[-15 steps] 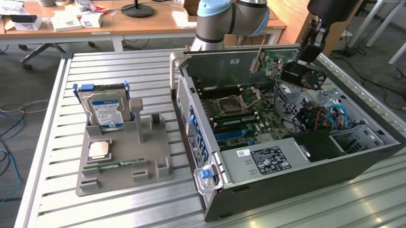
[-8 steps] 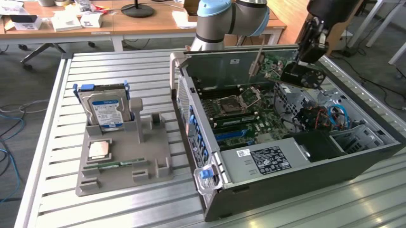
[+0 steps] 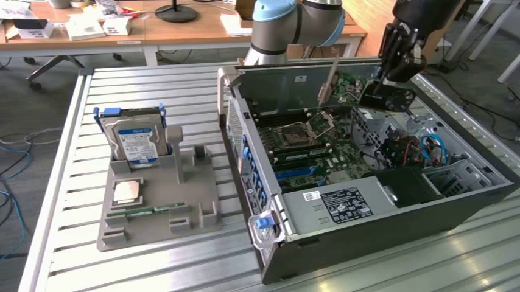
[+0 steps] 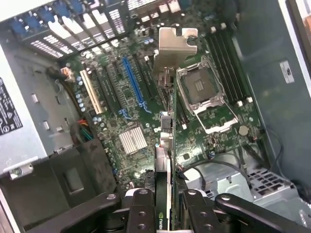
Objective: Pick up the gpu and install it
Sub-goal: 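Insert the gpu into the slot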
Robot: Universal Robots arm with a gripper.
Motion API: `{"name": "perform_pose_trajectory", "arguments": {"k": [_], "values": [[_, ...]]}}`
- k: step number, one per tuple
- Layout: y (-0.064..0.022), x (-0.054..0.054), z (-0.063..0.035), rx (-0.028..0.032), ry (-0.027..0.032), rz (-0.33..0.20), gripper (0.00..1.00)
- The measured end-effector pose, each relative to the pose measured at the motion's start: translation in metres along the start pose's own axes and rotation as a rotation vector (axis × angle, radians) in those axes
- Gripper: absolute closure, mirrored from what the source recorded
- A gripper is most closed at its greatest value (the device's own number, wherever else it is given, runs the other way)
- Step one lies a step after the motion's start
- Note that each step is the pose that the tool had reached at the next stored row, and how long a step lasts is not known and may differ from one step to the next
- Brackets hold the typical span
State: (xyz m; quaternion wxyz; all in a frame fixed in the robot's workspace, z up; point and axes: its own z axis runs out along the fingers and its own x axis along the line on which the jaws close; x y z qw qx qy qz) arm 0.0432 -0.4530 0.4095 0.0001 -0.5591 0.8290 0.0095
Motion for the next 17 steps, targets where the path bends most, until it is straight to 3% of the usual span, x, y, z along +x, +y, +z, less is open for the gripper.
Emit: {"name": "perform_pose_trajectory", "arguments": {"k": [17], "values": [[0.0000,-0.0003,0.0040,-0.0025,0.0066,-0.301,0.73]]}}
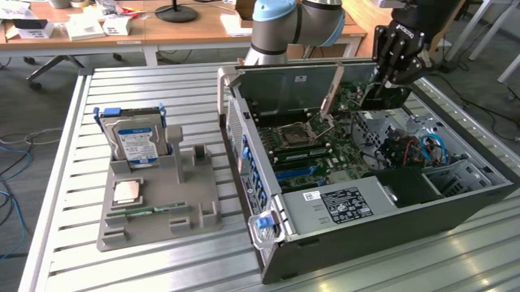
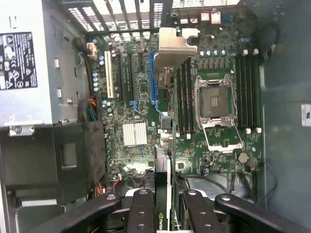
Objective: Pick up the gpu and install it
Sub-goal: 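Insert the gpu into the slot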
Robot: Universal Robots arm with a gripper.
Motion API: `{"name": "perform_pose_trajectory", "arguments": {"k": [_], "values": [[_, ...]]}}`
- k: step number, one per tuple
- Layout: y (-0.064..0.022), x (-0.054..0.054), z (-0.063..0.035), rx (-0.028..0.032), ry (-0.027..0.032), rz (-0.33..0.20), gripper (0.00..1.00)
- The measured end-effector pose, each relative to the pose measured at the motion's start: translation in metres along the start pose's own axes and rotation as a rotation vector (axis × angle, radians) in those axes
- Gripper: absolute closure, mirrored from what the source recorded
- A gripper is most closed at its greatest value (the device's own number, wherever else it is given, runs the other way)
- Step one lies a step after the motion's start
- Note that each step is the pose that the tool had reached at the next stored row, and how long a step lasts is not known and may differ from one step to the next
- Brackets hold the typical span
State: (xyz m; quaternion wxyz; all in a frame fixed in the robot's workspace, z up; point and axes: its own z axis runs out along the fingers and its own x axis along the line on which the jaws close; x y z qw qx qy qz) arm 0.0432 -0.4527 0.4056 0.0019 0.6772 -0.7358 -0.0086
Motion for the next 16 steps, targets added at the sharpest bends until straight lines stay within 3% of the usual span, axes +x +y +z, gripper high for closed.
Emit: {"name": "perform_pose_trajectory", "arguments": {"k": [7,16], "values": [[0.0038,-0.001,0.0017,0.0000,0.0004,-0.002,0.73],[0.0302,0.000,0.0080,0.0001,0.0001,-0.002,0.73]]}}
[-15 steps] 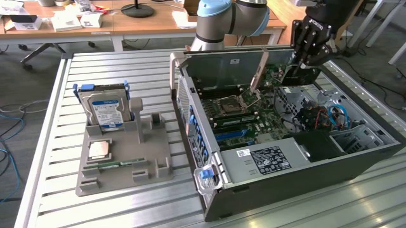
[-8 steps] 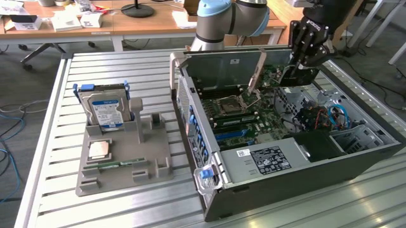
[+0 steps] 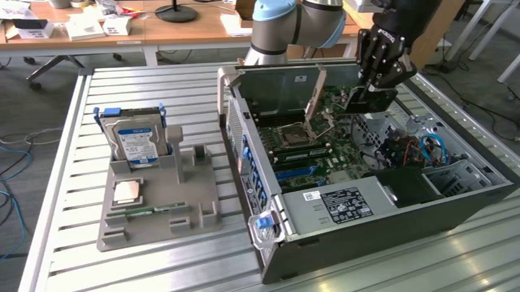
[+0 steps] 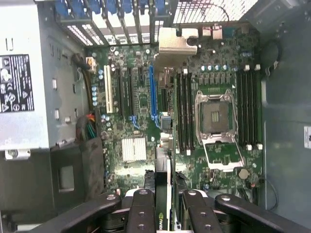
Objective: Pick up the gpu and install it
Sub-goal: 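Insert the gpu into the slot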
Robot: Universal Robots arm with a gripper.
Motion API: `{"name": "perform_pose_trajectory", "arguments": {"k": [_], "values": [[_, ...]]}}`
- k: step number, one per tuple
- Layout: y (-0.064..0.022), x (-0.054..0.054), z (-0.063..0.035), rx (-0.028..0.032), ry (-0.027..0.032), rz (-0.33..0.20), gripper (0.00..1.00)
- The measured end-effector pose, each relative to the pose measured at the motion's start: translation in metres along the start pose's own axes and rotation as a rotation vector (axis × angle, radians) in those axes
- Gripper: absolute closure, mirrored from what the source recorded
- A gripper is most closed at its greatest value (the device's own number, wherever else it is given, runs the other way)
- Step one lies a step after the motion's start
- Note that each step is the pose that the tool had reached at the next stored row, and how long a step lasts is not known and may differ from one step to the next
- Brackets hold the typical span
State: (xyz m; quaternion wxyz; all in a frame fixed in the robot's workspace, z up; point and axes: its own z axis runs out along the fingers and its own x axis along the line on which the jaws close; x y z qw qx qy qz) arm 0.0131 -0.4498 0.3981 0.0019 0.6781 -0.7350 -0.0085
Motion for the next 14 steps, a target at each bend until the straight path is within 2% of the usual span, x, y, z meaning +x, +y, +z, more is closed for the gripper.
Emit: {"name": "perform_pose_trajectory", "arguments": {"k": [3,9,14], "values": [[0.0052,0.000,0.0015,-0.0001,0.0001,0.000,0.73],[0.0059,0.000,0.0022,-0.0001,-0.0001,0.000,0.73],[0.0086,0.000,0.0108,-0.0001,0.0001,0.000,0.73]]}}
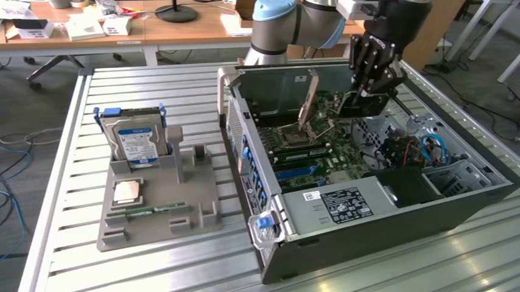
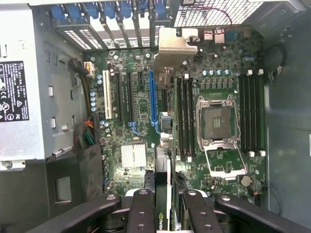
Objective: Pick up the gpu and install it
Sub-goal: 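Insert the gpu into the slot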
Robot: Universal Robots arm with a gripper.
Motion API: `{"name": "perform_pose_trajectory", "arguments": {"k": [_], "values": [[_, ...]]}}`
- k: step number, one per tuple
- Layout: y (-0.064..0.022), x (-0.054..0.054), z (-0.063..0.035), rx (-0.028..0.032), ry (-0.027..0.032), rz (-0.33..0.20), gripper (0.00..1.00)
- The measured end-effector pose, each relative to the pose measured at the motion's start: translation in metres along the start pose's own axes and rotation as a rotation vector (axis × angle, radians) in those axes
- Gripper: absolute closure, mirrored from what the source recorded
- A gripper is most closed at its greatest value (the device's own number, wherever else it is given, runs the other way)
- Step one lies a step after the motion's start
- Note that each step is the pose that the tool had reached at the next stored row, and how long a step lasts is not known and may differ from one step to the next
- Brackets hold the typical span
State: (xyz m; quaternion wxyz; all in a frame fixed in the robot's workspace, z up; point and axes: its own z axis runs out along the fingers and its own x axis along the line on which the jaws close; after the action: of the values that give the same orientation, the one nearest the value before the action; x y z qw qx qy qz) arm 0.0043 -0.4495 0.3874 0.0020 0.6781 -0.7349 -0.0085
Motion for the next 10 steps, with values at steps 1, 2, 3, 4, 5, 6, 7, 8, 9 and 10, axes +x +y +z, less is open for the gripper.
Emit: {"name": "perform_pose_trajectory", "arguments": {"k": [1,2,3,4,5,6,7,8,9,10], "values": [[0.0009,0.000,0.0018,0.0000,0.0000,0.000,0.73],[0.0018,0.000,0.0036,0.0000,0.0000,0.000,0.73],[0.0029,0.000,0.0054,0.0000,-0.0001,0.000,0.73],[0.0040,0.000,0.0072,0.0000,0.0001,0.000,0.73],[0.0052,0.001,0.0091,0.0000,0.0001,0.000,0.73],[0.0065,0.001,0.0110,0.0000,0.0000,0.000,0.73],[0.0079,0.001,0.0128,0.0000,0.0000,0.000,0.73],[0.0093,0.001,0.0146,0.0000,0.0000,0.000,0.73],[0.0108,0.001,0.0164,0.0000,0.0000,0.000,0.73],[0.0125,0.001,0.0185,0.0001,-0.0001,0.000,0.73]]}}
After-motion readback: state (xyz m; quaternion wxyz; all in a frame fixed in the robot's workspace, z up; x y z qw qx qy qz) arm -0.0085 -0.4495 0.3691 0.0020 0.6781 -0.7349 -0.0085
